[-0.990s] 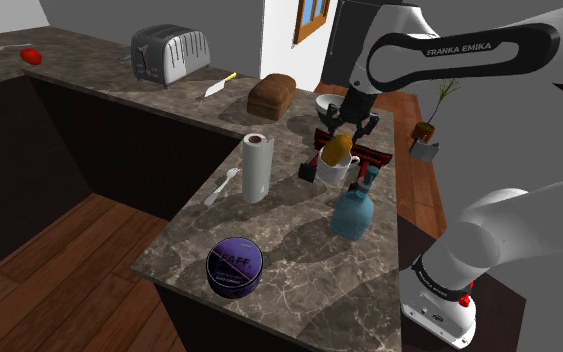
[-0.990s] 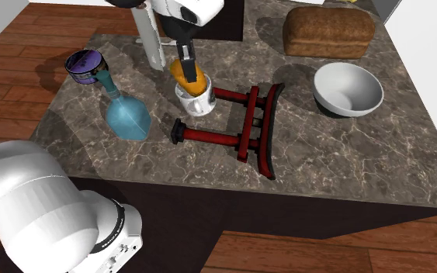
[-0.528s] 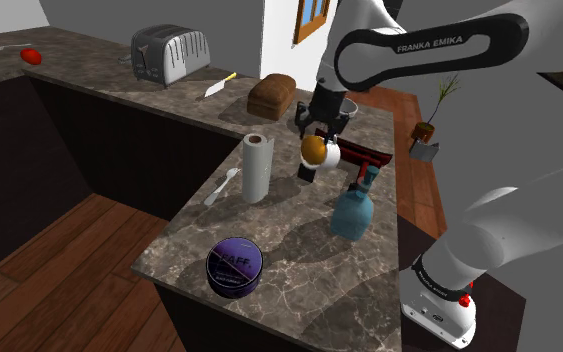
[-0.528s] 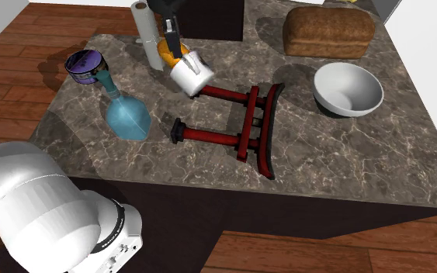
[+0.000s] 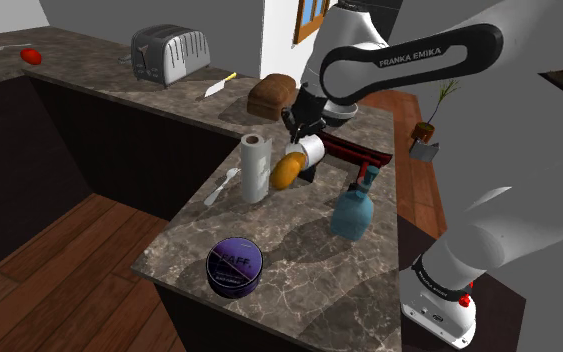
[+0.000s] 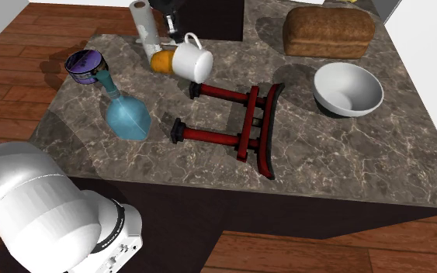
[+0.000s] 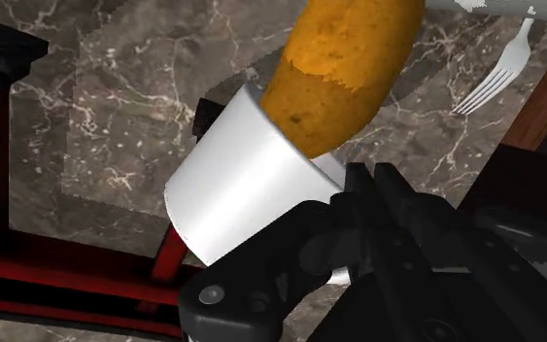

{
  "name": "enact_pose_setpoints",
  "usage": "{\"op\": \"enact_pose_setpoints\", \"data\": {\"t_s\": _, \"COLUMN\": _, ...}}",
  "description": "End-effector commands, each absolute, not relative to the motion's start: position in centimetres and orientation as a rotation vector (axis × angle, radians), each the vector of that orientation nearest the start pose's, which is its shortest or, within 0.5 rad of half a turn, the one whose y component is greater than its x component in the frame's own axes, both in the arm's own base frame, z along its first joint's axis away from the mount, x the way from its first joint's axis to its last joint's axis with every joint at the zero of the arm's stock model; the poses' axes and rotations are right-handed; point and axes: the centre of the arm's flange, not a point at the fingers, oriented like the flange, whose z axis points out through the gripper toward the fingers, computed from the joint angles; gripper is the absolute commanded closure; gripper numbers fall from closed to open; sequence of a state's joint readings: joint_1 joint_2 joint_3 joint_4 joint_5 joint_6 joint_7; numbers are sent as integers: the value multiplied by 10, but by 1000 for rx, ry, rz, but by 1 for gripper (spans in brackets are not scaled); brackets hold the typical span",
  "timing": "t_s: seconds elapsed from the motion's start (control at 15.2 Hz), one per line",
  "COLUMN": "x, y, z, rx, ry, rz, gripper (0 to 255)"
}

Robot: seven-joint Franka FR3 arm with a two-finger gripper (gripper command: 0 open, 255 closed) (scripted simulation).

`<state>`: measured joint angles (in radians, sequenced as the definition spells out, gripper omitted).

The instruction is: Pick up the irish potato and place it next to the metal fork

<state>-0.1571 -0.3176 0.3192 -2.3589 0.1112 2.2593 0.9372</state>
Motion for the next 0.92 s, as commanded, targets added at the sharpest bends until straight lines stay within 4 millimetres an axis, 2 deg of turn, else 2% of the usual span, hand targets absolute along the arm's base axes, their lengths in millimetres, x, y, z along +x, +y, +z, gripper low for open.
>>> {"op": "enact_pose_setpoints", "data": {"t_s": 0.0, "x": 463, "y": 85, "z": 465, "rx": -2764, "ry": 1237, "rz": -271, "gripper": 255}}
{"op": "enact_pose_setpoints", "data": {"t_s": 0.07, "x": 463, "y": 85, "z": 465, "rx": -2764, "ry": 1237, "rz": -271, "gripper": 0}}
{"op": "enact_pose_setpoints", "data": {"t_s": 0.26, "x": 440, "y": 105, "z": 432, "rx": -2480, "ry": 1753, "rz": -317, "gripper": 0}}
{"op": "enact_pose_setpoints", "data": {"t_s": 0.33, "x": 436, "y": 111, "z": 424, "rx": -2401, "ry": 1865, "rz": -326, "gripper": 0}}
{"op": "enact_pose_setpoints", "data": {"t_s": 0.79, "x": 444, "y": 108, "z": 388, "rx": -2401, "ry": 1865, "rz": -326, "gripper": 0}}
{"op": "enact_pose_setpoints", "data": {"t_s": 0.86, "x": 459, "y": 118, "z": 437, "rx": -2158, "ry": 1630, "rz": -637, "gripper": 0}}
